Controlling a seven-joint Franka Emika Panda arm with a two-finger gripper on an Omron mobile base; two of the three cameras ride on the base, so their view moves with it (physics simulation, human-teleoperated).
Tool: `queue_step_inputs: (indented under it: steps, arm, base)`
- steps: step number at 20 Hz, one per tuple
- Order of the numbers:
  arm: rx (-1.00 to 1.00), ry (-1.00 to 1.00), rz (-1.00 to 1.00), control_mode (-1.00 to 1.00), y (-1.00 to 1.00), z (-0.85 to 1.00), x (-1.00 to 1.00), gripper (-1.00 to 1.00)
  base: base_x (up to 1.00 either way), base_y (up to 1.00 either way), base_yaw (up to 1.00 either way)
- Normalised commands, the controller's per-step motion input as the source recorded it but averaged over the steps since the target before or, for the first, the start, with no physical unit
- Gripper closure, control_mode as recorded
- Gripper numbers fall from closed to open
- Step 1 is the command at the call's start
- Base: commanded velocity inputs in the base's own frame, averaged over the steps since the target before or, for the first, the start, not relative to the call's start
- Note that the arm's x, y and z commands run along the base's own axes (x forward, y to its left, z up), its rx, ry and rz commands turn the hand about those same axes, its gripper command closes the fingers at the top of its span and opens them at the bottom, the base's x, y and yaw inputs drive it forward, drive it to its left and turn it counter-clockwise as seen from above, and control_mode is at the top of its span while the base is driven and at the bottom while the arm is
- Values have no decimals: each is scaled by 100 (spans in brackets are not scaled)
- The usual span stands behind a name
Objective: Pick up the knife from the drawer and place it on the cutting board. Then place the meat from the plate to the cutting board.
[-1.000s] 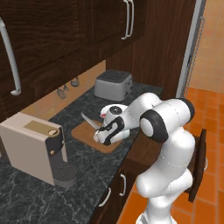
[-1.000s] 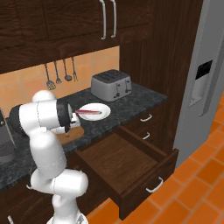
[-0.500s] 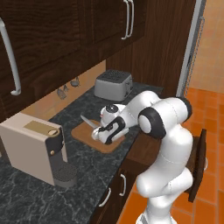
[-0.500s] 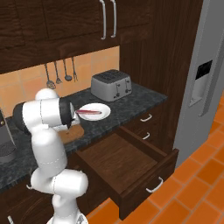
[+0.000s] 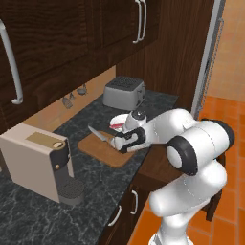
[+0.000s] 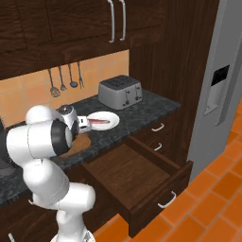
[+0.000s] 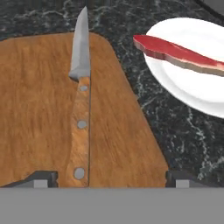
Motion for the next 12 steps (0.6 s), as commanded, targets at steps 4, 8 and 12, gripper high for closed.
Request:
queue_step_inputs:
  steps: [4,8,12]
  arm:
    - [1,0,0,-100,-27,72,4,-100]
    - [-2,0,3,-100,-35,44,23,-100]
    - [-7,0,4,-100,-45,20,41,-100]
  base:
    - [0,0,0]
    - [0,0,0]
    - [0,0,0]
